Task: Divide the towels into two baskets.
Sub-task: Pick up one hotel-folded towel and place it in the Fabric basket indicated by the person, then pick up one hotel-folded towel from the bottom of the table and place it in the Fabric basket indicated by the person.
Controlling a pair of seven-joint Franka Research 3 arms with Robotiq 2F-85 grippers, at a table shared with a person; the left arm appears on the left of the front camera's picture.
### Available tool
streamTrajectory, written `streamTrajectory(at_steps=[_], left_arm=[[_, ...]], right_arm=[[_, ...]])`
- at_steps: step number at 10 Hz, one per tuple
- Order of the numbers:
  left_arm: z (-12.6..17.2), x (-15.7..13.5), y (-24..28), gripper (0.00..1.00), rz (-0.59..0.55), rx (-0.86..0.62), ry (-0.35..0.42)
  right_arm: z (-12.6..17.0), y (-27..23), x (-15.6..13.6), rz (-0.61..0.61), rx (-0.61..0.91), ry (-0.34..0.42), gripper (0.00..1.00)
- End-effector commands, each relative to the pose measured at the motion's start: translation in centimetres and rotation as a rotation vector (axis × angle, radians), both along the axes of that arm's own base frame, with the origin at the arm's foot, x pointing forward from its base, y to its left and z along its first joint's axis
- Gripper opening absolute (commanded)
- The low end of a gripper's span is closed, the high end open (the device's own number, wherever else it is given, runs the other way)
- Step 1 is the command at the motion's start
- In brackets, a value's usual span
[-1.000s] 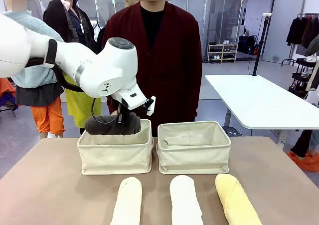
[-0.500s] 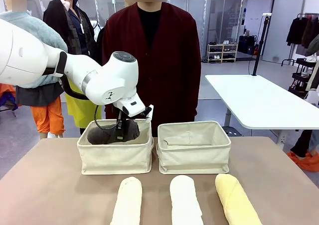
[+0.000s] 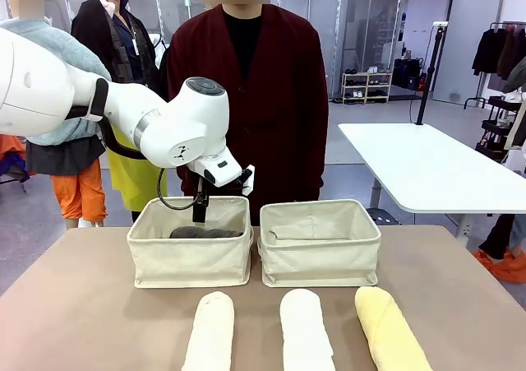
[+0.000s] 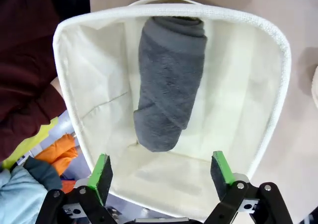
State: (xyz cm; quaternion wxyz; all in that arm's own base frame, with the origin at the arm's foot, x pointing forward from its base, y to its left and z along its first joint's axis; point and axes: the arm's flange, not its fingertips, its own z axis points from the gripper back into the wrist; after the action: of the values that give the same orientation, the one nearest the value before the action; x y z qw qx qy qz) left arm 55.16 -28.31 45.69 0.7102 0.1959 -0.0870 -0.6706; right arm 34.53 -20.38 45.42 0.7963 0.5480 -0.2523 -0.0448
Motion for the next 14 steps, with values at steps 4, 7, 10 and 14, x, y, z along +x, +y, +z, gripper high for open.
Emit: streamTrajectory(at_steps=[4, 7, 10, 14], left_arm=[[-0.2, 0.1, -0.2, 1.0, -0.028, 0.01, 0.007], [-0.2, 0.1, -0.2, 1.0, -0.028, 0.01, 0.007], [-0.2, 0.1, -0.2, 1.0, -0.028, 0.01, 0.007], [5.4, -4.7, 4.6, 1.0, 0.129, -0.212, 0.15]], right_arm=[[0.1, -0.1, -0.3, 0.005, 0.0, -0.005, 1.0], [0.1, -0.1, -0.3, 0.005, 0.0, -0.005, 1.0], [0.1, -0.1, -0.3, 0.005, 0.0, -0.005, 1.0], [0.1, -0.1, -0.3, 0.005, 0.0, -0.005, 1.0]])
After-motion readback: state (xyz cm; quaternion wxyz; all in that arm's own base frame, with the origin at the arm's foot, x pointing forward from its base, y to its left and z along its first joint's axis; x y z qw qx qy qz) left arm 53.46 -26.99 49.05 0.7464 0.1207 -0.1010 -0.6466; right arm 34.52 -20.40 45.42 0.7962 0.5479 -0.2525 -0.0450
